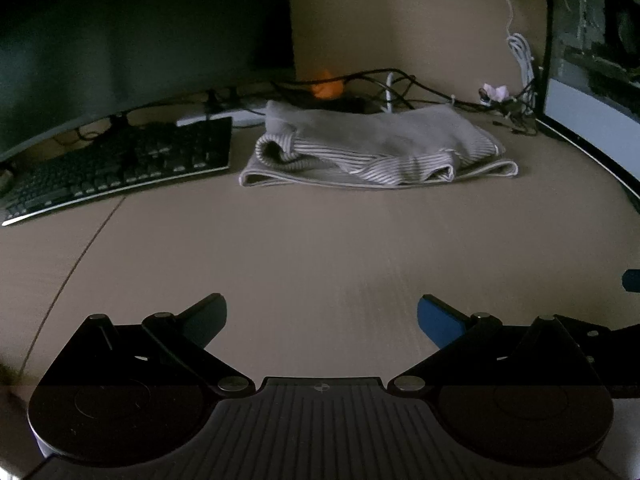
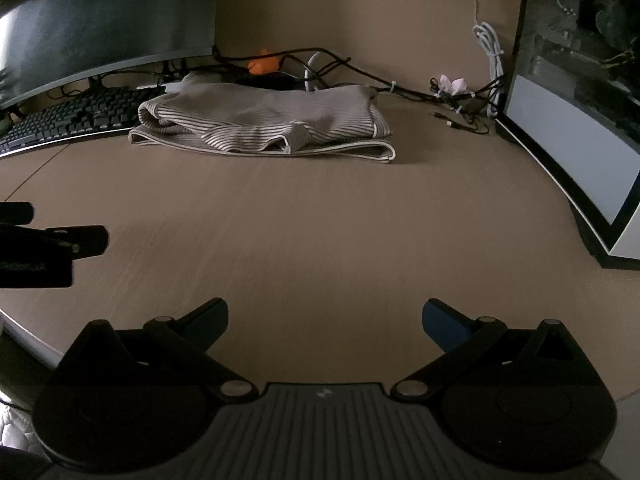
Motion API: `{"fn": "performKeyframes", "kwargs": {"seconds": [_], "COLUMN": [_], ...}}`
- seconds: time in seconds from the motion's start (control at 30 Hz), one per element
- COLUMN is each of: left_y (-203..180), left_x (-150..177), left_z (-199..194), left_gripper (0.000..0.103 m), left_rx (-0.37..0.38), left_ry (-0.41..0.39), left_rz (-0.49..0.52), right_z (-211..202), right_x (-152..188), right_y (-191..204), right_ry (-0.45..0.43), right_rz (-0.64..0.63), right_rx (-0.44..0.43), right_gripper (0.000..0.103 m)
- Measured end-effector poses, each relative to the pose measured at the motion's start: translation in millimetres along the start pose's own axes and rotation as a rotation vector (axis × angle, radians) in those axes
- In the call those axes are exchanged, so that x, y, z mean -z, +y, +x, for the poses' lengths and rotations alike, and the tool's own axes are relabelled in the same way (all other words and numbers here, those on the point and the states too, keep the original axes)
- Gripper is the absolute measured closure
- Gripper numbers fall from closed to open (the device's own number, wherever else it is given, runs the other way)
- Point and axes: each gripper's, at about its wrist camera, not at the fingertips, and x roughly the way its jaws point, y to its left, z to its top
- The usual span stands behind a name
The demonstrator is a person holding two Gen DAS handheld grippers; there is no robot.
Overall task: Fold clothes
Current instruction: 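Move both grippers toward the folded striped sweater on the desk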
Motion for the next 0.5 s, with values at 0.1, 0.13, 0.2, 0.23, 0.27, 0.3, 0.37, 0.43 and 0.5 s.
{"fn": "performKeyframes", "kwargs": {"seconds": [0.1,0.13,0.2,0.23,0.27,0.3,0.37,0.43,0.5], "left_y": [2.9,7.1,14.1,14.7,15.2,13.8,13.0,14.9,15.1], "left_x": [2.7,2.6,8.7,9.0,9.3,10.1,11.5,12.2,12.2], "left_z": [4.6,6.3,-0.5,-2.7,-4.9,-6.8,-6.8,-5.7,-5.7], "left_gripper": [0.000,0.000,0.000,0.000,0.000,0.000,0.000,0.000,0.000], "left_rx": [0.065,0.092,0.082,0.074,0.065,0.055,0.045,0.045,0.043], "left_ry": [0.048,0.070,0.065,0.077,0.088,0.093,0.103,0.112,0.118], "left_rz": [-0.048,-0.078,-0.088,-0.089,-0.091,-0.093,-0.098,-0.102,-0.102], "right_z": [-4.3,-6.5,-9.7,-6.9,-4.6,-4.6,1.4,3.3,3.5], "right_x": [2.8,4.3,1.8,-0.5,-2.3,-2.2,-4.1,-5.6,-4.8], "right_y": [0.5,0.1,-1.7,0.4,2.2,2.4,6.1,6.4,7.0], "right_ry": [0.012,0.013,0.048,0.068,0.083,0.082,0.094,0.092,0.091], "right_rz": [0.003,0.006,0.016,0.010,0.005,0.001,-0.004,-0.006,-0.005], "right_rx": [-0.011,-0.018,-0.025,-0.027,-0.029,-0.035,-0.039,-0.048,-0.048], "right_gripper": [0.000,0.000,0.000,0.000,0.000,0.000,0.000,0.000,0.000]}}
